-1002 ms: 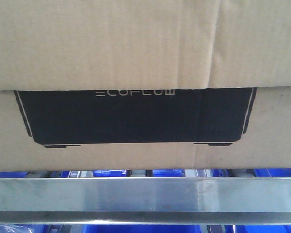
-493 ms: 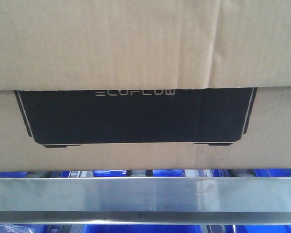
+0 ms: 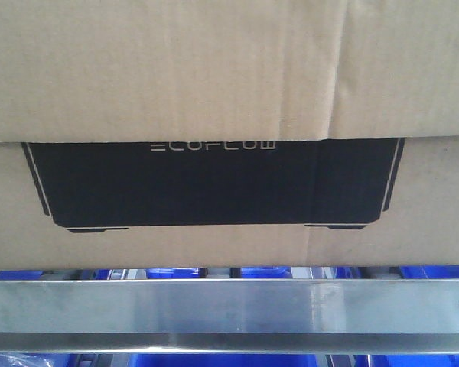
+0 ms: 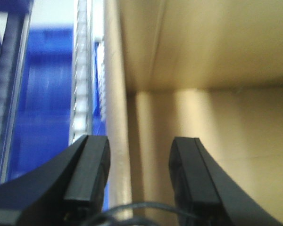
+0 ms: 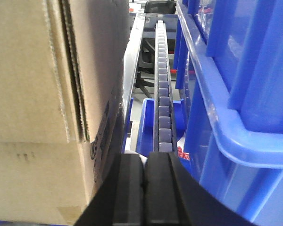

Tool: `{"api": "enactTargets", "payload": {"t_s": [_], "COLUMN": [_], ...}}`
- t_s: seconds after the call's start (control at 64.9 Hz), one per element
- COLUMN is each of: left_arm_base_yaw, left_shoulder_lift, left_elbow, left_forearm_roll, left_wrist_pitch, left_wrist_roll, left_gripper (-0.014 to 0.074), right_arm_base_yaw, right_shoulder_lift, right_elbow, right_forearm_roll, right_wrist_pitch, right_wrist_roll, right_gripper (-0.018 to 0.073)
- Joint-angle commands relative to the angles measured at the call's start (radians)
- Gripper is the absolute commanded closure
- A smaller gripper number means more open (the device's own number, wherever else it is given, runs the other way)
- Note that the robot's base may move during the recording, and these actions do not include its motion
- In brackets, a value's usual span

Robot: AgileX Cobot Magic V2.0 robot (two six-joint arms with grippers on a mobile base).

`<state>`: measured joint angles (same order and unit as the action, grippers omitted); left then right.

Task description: Grab box from left shelf to table start

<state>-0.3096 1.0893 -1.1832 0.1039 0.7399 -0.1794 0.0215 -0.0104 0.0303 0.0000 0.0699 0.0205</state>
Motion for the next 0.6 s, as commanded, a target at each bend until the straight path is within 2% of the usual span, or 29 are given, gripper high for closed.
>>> {"api": "enactTargets", "payload": {"t_s": [0.0, 0.247, 0.586], "left_arm_base_yaw": [-0.007, -0.007, -0.005], "left_shoulder_lift": [-0.005, 0.019, 0.102], "left_elbow": [-0.037, -0.041, -0.132], "left_forearm_roll": [0.008, -0.006, -0.006], "left_wrist_pitch": [-0.056, -0.051, 0.048], "left_wrist_roll": [-0.014, -0.014, -0.014], "left_gripper": [0.0363, 0.0363, 0.0363], "right_arm_base_yaw": [-0.003, -0.003, -0.003], "right_shoulder_lift": [-0.014, -0.014, -0.014], "right_elbow": [-0.018, -0.018, -0.018], "right_forearm_roll": [-0.006, -0.006, -0.006], "right_wrist_pitch": [-0.088, -0.088, -0.088], "right_wrist_roll": [-0.005, -0.005, -0.005], "right_gripper": [0.0510, 0.0510, 0.0510]}}
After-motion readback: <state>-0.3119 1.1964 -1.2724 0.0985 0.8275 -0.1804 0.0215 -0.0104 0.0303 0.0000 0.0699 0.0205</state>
